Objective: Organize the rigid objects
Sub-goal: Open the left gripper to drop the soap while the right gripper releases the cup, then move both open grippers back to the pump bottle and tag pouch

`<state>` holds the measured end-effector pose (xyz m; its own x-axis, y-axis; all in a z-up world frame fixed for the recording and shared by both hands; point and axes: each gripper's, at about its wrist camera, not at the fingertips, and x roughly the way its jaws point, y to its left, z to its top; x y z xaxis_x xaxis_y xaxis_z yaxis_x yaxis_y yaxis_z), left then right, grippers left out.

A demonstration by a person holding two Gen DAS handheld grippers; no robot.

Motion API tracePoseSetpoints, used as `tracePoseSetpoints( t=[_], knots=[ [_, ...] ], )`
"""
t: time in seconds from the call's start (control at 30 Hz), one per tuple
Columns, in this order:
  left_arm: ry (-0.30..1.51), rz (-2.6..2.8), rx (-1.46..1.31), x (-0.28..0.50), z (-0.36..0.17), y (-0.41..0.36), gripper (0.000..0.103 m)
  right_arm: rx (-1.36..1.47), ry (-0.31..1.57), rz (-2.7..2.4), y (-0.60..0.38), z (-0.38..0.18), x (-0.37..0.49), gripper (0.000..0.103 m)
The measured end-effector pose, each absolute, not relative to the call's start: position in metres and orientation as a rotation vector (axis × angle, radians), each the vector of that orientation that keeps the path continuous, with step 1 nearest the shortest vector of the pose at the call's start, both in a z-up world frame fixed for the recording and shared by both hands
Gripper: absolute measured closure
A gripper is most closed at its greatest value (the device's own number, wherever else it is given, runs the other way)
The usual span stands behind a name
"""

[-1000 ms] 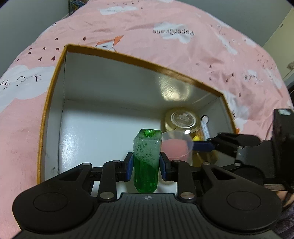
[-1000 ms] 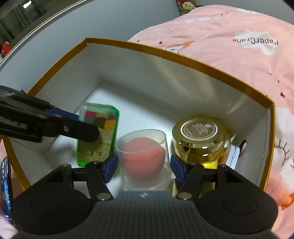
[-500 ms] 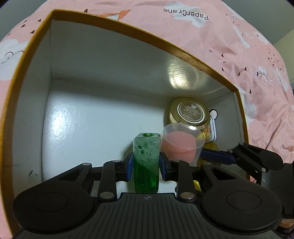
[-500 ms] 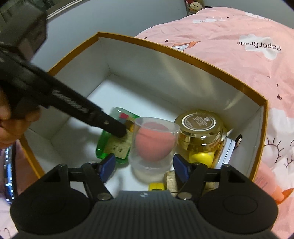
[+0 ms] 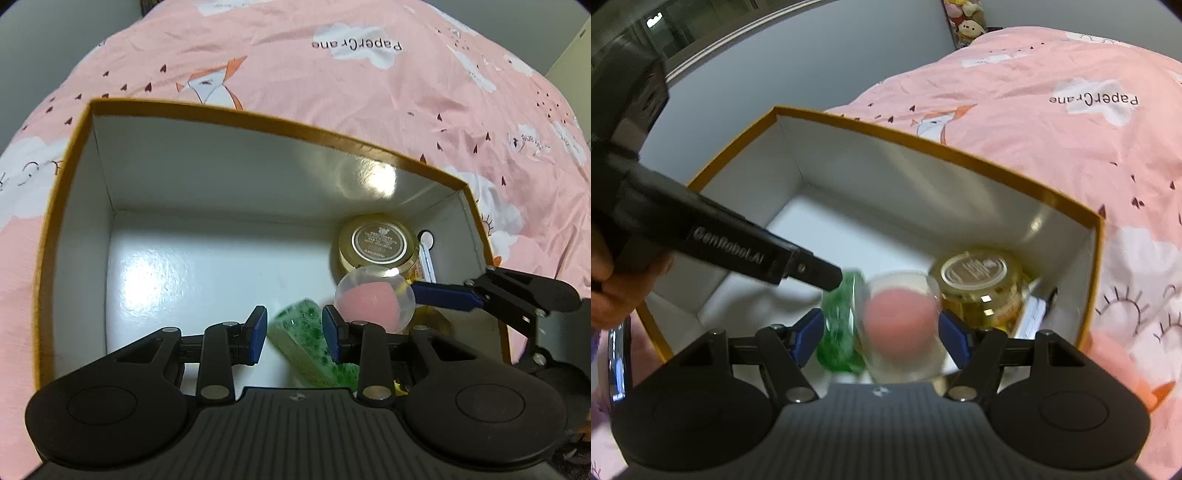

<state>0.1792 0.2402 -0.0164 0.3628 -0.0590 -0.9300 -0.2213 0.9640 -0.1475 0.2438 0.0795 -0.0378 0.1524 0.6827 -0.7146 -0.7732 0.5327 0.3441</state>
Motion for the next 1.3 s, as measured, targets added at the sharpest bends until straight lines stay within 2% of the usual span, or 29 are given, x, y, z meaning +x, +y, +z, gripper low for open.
tracePoseSetpoints(
  t=[0.1, 0.23, 0.4, 0.63, 0.87, 0.9, 1.0, 1.13, 1.3],
  knots=[
    [1.190, 0.106, -0.273, 0.177, -0.014, 0.239, 0.065, -0.108, 0.963, 1.029, 0.085, -0.039, 0.249, 0.036],
    [1.179, 0.102, -0.268, 0.174, -0.014, 0.237, 0.065, -0.110, 0.987, 0.992, 0.079, -0.043, 0.251, 0.053],
    [1.181, 0.074, -0.270, 0.174, -0.016, 0.229, 0.065, -0.107, 1.018, 0.982, 0.066, -0.050, 0.248, 0.060],
    [1.143, 0.067, -0.197, 0.174, -0.006, 0.210, 0.065, -0.134, 1.017, 0.976, 0.064, -0.048, 0.244, 0.061],
    [1.039, -0.071, -0.151, 0.166, 0.020, 0.179, 0.065, -0.019, 0.900, 0.952, 0.024, -0.014, 0.234, 0.060],
    [1.018, -0.096, -0.137, 0.164, 0.024, 0.173, 0.065, 0.001, 0.880, 0.939, 0.015, -0.009, 0.233, 0.059],
    [0.975, -0.190, -0.085, 0.161, 0.034, 0.151, 0.065, 0.055, 0.815, 0.885, -0.019, 0.006, 0.227, 0.046],
    [0.954, -0.285, -0.015, 0.160, 0.039, 0.119, 0.065, 0.104, 0.778, 0.777, -0.061, 0.015, 0.222, 0.046],
    [0.953, -0.390, 0.089, 0.155, 0.035, 0.078, 0.065, 0.163, 0.837, 0.669, -0.105, -0.005, 0.217, 0.047]
  ],
)
